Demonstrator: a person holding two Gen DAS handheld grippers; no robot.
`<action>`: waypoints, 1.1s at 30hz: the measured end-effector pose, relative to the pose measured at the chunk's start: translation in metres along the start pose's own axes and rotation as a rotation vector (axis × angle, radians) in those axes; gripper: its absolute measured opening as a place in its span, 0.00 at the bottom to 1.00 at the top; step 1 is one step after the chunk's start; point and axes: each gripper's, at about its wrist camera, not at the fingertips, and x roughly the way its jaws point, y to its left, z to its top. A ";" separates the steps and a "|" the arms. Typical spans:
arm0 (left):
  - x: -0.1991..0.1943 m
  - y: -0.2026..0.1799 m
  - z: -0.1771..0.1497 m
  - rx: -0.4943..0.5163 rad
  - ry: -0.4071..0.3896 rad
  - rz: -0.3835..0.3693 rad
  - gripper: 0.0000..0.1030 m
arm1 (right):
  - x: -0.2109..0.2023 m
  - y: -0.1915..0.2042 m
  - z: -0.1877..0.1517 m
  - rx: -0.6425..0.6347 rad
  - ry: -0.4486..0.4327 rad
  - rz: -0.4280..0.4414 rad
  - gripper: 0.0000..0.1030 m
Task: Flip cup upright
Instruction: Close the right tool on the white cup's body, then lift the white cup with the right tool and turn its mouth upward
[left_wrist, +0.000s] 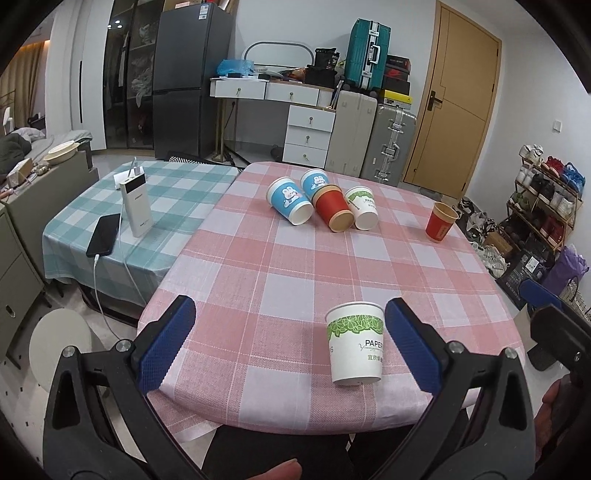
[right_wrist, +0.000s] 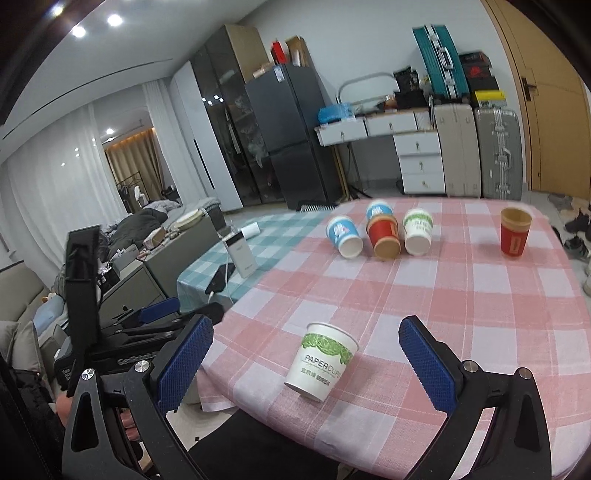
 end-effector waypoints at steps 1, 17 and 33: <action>0.003 0.002 0.000 -0.004 0.002 -0.002 0.99 | 0.007 -0.004 0.001 0.022 0.024 0.002 1.00; 0.052 0.052 -0.020 -0.099 0.091 -0.003 0.99 | 0.178 -0.075 0.008 0.356 0.756 0.178 1.00; 0.087 0.076 -0.031 -0.152 0.149 -0.013 0.99 | 0.237 -0.084 -0.007 0.407 0.926 0.193 0.65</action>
